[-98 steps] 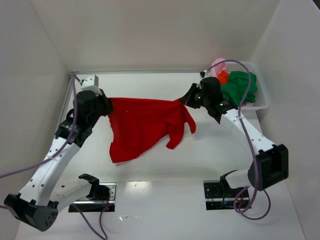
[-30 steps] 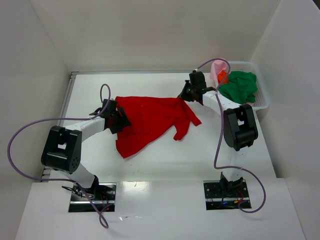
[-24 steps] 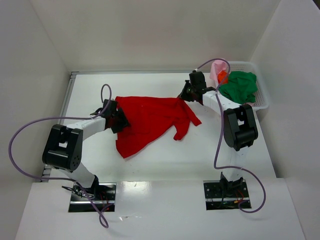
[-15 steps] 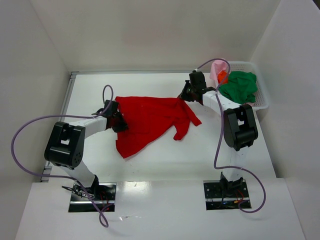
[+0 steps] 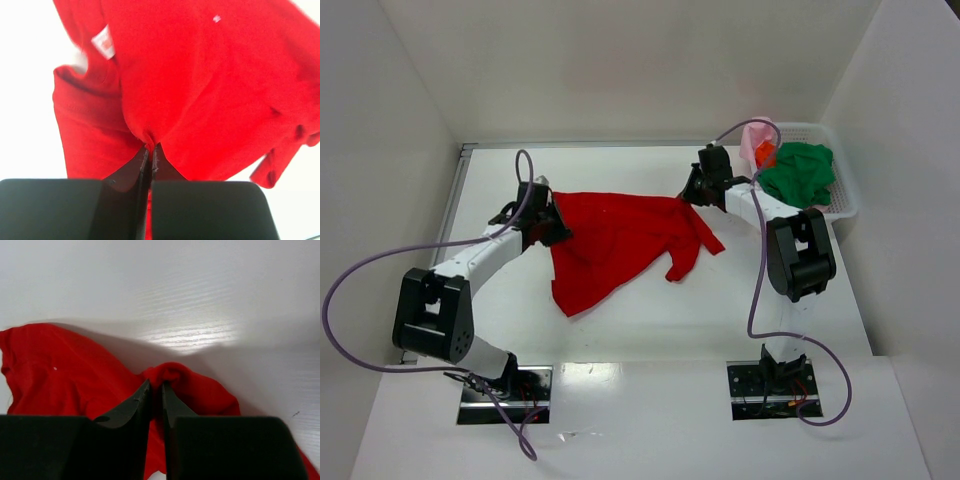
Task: Fold and stack the t-shirts
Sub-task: Flatten out the tshirt
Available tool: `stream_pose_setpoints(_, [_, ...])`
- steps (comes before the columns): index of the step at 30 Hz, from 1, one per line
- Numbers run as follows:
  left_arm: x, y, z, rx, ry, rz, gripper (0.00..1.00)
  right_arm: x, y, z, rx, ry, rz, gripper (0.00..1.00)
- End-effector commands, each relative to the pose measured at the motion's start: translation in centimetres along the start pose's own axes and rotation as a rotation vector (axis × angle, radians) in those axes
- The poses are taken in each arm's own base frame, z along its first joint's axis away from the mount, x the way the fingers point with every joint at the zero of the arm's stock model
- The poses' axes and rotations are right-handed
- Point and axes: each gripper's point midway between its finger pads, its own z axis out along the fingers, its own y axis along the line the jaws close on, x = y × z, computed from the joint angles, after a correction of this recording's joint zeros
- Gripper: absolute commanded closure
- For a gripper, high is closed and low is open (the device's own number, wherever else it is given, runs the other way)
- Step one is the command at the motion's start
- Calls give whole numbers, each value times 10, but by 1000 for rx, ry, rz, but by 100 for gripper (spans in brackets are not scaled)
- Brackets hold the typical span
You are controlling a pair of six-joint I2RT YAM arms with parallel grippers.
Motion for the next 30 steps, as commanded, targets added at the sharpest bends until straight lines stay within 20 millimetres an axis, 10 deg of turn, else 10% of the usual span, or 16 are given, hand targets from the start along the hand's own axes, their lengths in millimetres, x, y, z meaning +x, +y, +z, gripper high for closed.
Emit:
stream_pose_setpoints(1, [-15, -8, -15, 6, -40, 37, 100, -3, -15, -6, 50, -33, -8, 81])
stream_pose_setpoints(14, [-68, -29, -54, 81, -181, 65, 100, -5, -39, -59, 72, -71, 25, 0])
stream_pose_setpoints(30, [-119, -30, -87, 110, -303, 82, 100, 51, -71, -84, 145, 44, 51, 0])
